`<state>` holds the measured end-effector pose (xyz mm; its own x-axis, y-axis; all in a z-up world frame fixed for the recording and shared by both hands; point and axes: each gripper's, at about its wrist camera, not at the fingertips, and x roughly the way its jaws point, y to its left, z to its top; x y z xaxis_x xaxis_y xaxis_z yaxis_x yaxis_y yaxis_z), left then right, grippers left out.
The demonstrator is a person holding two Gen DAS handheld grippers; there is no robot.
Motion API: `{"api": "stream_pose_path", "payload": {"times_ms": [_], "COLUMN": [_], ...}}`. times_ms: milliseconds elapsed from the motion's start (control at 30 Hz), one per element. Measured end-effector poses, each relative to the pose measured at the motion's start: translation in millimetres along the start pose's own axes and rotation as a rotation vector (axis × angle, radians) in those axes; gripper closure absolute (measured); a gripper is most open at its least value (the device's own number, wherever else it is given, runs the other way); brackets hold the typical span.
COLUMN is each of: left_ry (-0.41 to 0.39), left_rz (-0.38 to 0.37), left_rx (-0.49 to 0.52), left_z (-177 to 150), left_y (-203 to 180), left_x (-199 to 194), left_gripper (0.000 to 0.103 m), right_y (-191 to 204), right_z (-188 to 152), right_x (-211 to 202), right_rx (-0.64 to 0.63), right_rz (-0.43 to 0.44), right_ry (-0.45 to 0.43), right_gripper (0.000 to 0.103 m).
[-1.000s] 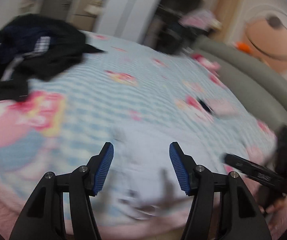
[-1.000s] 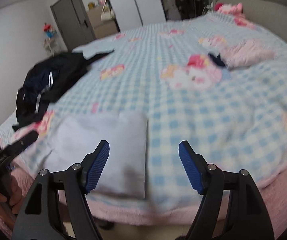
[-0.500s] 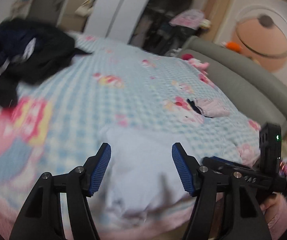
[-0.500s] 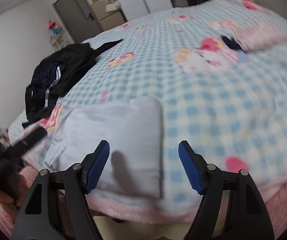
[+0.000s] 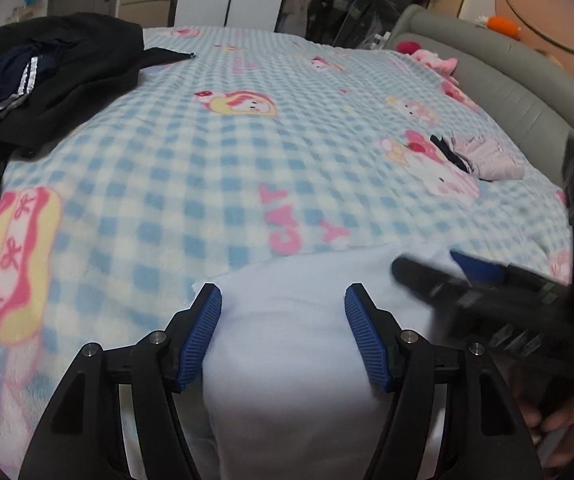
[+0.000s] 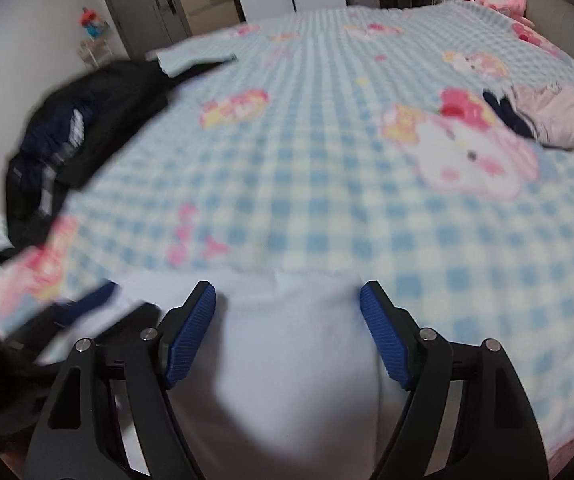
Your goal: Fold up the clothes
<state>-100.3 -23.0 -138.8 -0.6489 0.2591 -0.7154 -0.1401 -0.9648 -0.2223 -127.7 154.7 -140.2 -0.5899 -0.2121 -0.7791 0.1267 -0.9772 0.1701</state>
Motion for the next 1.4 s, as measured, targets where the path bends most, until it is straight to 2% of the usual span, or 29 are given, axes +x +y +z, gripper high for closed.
{"api": "stream_pose_path", "payload": {"times_ms": [67, 100, 200, 333, 400, 500, 567, 633, 733, 900, 967, 1033, 1133, 1200, 1300, 1333, 1400], "left_ry": [0.002, 0.011, 0.024, -0.006, -0.008, 0.002, 0.026, 0.052, 0.060, 0.058, 0.058, 0.058, 0.031, 0.012, 0.053, 0.065, 0.076], "left_rz": [0.011, 0.003, -0.046, 0.013, -0.013, -0.127, -0.163, -0.160, -0.128, -0.171, -0.192, -0.213, -0.317, -0.384, -0.354, -0.340, -0.321], "left_rx": [-0.017, -0.050, -0.142, -0.115, -0.150, -0.178, -0.159, -0.148, -0.149, -0.203, -0.227, -0.251, -0.291, -0.306, -0.311, -0.318, -0.334], "left_z": [-0.8, -2.2, -5.4, -8.0, -11.7, -15.9, -21.8, -30.8, -37.6, -40.4, -41.5, -42.5, -42.2, -41.6, -43.6, -45.0, -47.2], "left_y": [5.8, 13.3, 32.8, 29.7, 33.4, 34.7, 29.1, 23.5, 19.8, 28.6, 32.5, 36.5, 38.6, 37.1, 34.3, 34.6, 35.7], "left_x": [-1.3, -0.5, 0.4, -12.3, -21.4, -34.1, -37.3, -37.9, -37.0, -36.2, -35.8, -35.5, -40.7, -44.1, -32.5, -28.2, -22.0], "left_gripper": [0.031, 0.021, 0.022, 0.022, 0.024, 0.025, 0.023, 0.023, 0.022, 0.022, 0.022, 0.022, 0.023, 0.023, 0.024, 0.034, 0.040], "right_y": [-6.0, -10.8, -24.0, -36.6, -44.5, -54.5, -54.1, -49.5, -41.6, -48.9, -52.4, -57.3, -62.1, -61.7, -62.8, -63.7, -63.5], "right_z": [-9.8, -11.2, -9.0, -7.9, -8.8, -15.0, -21.9, -30.1, -37.7, -39.7, -41.1, -44.1, -49.0, -50.7, -52.2, -53.1, -54.5], "right_x": [-1.4, -2.7, -3.2, -22.6, -36.0, -45.2, -49.3, -53.7, -52.3, -54.1, -57.8, -58.4, -57.1, -56.0, -52.0, -50.4, -48.9], "right_rx": [0.016, 0.033, 0.073, 0.092, 0.117, 0.148, 0.134, 0.103, 0.055, 0.072, 0.076, 0.095, 0.124, 0.127, 0.141, 0.152, 0.163], "right_rz": [0.019, 0.029, 0.067, 0.017, -0.002, 0.068, 0.100, 0.113, 0.080, 0.059, 0.071, 0.124, 0.213, 0.238, 0.246, 0.255, 0.276], "right_ry": [-0.043, -0.044, -0.010, -0.041, -0.064, -0.039, -0.026, -0.033, -0.023, -0.017, -0.022, -0.010, 0.017, 0.030, 0.037, 0.037, 0.034], "right_gripper": [0.024, 0.023, 0.022, 0.022, 0.022, 0.022, 0.022, 0.022, 0.021, 0.021, 0.021, 0.021, 0.020, 0.020, 0.017, 0.016, 0.018]}}
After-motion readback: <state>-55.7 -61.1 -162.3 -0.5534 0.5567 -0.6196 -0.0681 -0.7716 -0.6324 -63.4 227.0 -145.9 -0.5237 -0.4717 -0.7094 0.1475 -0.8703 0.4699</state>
